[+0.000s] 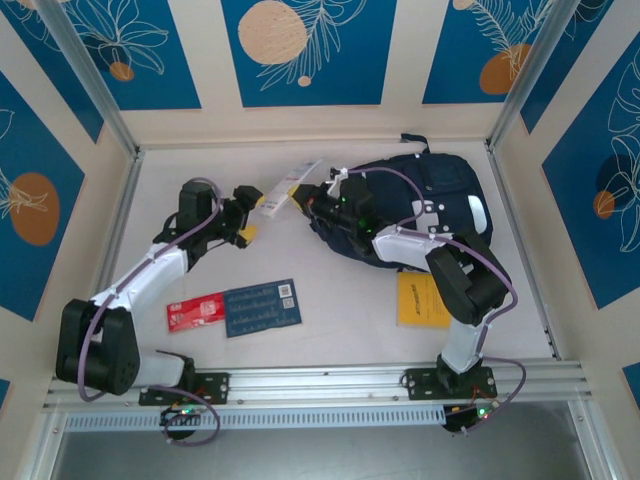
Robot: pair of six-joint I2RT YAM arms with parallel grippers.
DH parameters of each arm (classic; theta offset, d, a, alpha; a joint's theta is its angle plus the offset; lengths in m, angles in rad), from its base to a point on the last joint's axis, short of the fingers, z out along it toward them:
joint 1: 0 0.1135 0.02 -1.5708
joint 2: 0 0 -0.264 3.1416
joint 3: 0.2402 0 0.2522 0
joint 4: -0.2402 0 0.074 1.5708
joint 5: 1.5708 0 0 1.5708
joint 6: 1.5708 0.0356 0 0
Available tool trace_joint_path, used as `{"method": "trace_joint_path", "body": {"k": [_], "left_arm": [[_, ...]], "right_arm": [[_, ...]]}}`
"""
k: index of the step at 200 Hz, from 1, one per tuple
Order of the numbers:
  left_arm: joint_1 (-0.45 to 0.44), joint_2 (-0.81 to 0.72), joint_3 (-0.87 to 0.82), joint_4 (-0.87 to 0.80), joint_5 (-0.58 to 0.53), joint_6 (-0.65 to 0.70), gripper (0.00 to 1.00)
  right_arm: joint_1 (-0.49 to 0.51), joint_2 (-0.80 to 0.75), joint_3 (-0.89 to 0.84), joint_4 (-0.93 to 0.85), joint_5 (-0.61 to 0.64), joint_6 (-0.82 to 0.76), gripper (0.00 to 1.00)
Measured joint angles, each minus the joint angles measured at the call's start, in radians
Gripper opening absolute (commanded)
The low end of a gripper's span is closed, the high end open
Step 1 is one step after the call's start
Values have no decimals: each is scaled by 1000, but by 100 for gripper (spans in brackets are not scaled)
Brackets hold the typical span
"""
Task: Pack the student bag
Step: Pass the loose stationery.
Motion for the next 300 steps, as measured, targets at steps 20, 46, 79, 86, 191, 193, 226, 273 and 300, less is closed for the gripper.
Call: {"method": "trace_joint_path", "body": {"k": [20,46,79,86,191,193,226,273,300], "left_arm": [[0,-6,0,6,-4,-16,88],[0,-5,-1,26,-11,-43,82],[-8,-2,-1,46,-33,-64,71],[-10,-2,-1,50,-39,-69,67],[-23,10,0,85,-71,-116,3],[-23,9,0,87,-71,-116,2],[-24,7,0,82,-78,-119,0],[-23,3,2,49,-111,-86,0],[-11,-4,14,3,-127,-40,0]], "right_arm": [[4,0,-3,15,10,10,0],[20,0,-3,42,23,24,0],[49,0,-17,74,48,37,0],[54,0,-23,79,55,41,0],[81,0,-63,50,110,53,0],[81,0,-63,49,110,53,0],[87,-7,-63,5,122,41,32],[87,-85,-63,-118,137,-32,52],[87,-177,-46,-322,154,-137,53]]}}
